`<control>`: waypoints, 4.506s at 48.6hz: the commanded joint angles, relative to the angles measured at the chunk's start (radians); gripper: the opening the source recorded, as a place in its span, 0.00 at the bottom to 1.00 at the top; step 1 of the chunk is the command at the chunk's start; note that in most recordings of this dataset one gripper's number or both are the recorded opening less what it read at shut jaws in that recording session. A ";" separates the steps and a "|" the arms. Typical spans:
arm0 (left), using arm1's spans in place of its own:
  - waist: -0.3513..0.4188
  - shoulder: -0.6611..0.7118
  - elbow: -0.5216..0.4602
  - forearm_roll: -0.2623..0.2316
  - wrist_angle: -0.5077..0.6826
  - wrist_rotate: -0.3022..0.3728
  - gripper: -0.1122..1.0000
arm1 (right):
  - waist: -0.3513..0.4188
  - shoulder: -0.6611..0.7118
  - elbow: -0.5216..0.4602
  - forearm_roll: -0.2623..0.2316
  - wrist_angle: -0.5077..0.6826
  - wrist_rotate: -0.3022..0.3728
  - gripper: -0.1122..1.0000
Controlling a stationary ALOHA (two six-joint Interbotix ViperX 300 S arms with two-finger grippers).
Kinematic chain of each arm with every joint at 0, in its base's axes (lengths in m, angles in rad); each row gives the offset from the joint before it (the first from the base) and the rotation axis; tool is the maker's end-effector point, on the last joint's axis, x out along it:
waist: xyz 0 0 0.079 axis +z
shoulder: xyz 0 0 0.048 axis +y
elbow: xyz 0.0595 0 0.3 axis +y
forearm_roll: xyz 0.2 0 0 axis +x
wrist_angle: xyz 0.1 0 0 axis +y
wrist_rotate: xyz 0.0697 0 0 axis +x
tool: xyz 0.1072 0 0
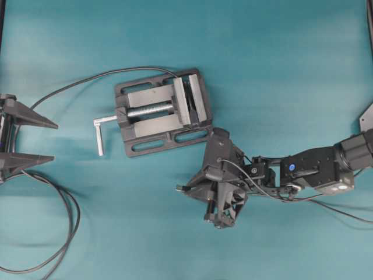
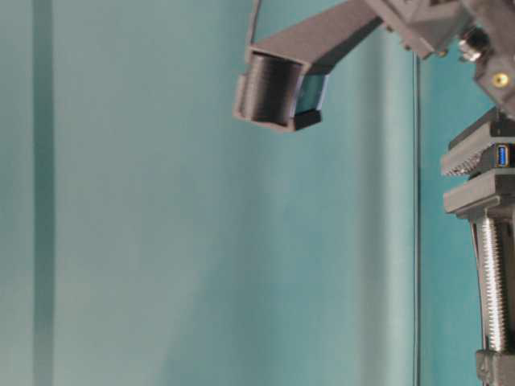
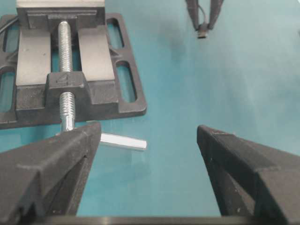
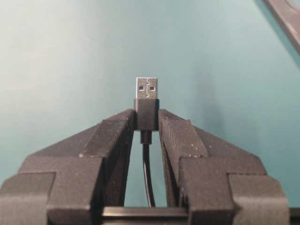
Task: Insert the USB cable into the fixed female connector.
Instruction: 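Carry the USB plug with the right gripper toward the vise, then align the USB plug with the blue port in the vise jaws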
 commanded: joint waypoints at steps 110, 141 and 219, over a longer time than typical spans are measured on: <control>0.003 0.012 -0.012 0.003 -0.009 -0.002 0.98 | 0.213 0.281 -0.500 1.460 -0.976 -0.818 0.30; 0.003 0.012 -0.012 0.003 -0.009 -0.002 0.98 | 0.216 0.307 -0.508 1.424 -1.023 -0.790 0.30; 0.003 0.012 -0.012 0.003 -0.009 -0.002 0.98 | 0.132 0.308 -0.512 1.393 -1.000 -0.801 0.30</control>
